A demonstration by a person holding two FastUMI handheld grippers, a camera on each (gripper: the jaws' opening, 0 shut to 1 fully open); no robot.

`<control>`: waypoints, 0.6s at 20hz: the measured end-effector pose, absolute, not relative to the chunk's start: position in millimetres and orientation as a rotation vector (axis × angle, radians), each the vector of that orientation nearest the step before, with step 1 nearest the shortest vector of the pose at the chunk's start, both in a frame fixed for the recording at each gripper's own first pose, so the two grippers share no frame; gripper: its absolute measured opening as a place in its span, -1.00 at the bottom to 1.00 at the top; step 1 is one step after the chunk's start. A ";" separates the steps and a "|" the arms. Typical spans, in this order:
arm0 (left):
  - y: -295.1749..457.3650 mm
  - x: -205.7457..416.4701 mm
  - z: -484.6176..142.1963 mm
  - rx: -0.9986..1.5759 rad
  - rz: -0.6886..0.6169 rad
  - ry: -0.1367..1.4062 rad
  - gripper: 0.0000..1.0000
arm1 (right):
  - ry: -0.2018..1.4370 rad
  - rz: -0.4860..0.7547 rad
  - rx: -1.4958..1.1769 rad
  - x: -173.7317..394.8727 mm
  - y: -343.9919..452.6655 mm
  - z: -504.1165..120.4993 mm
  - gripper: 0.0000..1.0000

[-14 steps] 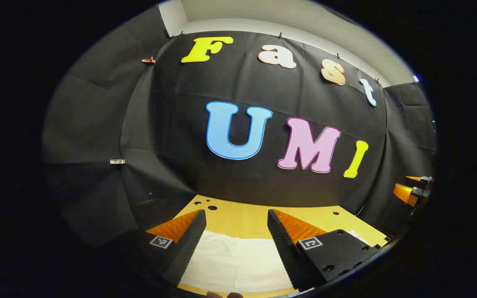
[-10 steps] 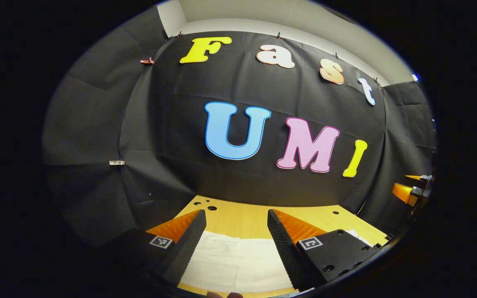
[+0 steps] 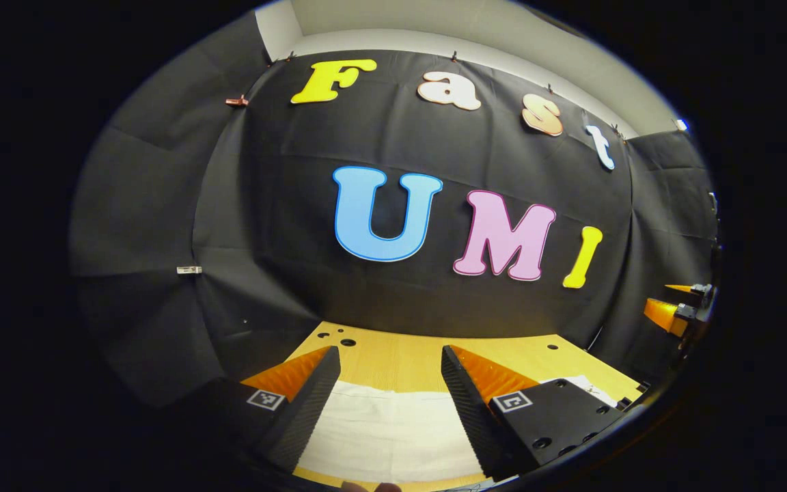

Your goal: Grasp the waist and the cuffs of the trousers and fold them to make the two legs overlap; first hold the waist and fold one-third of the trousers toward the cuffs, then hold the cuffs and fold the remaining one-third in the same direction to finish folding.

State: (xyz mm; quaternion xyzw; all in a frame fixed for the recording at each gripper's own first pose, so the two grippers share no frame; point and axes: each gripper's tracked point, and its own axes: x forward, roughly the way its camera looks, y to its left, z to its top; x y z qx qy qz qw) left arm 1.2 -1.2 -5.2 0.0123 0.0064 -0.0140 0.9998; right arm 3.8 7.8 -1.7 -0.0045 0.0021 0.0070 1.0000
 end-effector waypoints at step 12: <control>60.4 -12.4 -130.9 0.712 -0.220 0.303 0.93 | 0.074 -0.001 -0.080 -0.3 -6.3 -33.3 0.94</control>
